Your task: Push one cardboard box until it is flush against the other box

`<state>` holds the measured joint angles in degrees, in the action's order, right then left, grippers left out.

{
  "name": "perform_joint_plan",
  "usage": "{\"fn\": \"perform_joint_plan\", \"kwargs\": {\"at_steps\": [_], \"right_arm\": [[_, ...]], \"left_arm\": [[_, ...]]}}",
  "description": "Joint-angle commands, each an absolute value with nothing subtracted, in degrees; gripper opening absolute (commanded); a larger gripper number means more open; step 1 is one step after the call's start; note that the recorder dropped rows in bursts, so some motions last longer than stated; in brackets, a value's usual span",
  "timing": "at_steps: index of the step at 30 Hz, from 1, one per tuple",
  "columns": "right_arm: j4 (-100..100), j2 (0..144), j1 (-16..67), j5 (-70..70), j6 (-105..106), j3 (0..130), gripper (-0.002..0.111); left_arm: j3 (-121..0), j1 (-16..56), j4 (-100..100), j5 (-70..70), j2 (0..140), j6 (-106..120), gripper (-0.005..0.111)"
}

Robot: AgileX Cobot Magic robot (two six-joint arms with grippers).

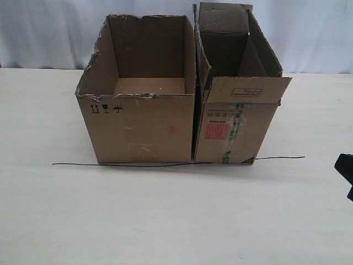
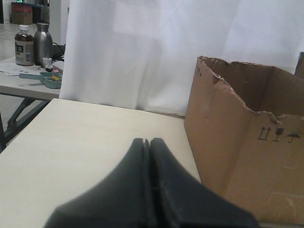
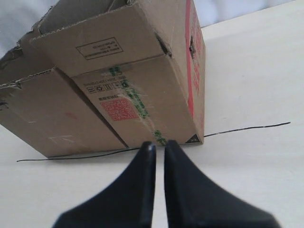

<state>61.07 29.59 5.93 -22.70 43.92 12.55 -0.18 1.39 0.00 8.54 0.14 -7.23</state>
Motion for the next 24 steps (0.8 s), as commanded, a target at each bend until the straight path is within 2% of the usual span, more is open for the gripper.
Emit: {"fn": "perform_joint_plan", "kwargs": {"at_steps": [1,12,18,24], "right_arm": [[61.2,29.4,6.2,-22.6,44.1,12.3,0.005],[59.2,16.0,6.4,-22.4,44.2,12.3,0.005],[54.6,8.3,10.3,-22.3,44.4,12.3,0.005],[54.6,3.8,10.7,-21.0,44.4,10.6,0.005]], "left_arm": [[0.0,1.4,-0.6,8.1,0.0,-7.2,0.000],[0.0,1.4,-0.6,8.1,0.0,-7.2,0.000],[0.0,1.4,-0.6,8.1,0.0,-7.2,0.000],[0.0,1.4,-0.6,8.1,0.0,-7.2,0.000]]}}
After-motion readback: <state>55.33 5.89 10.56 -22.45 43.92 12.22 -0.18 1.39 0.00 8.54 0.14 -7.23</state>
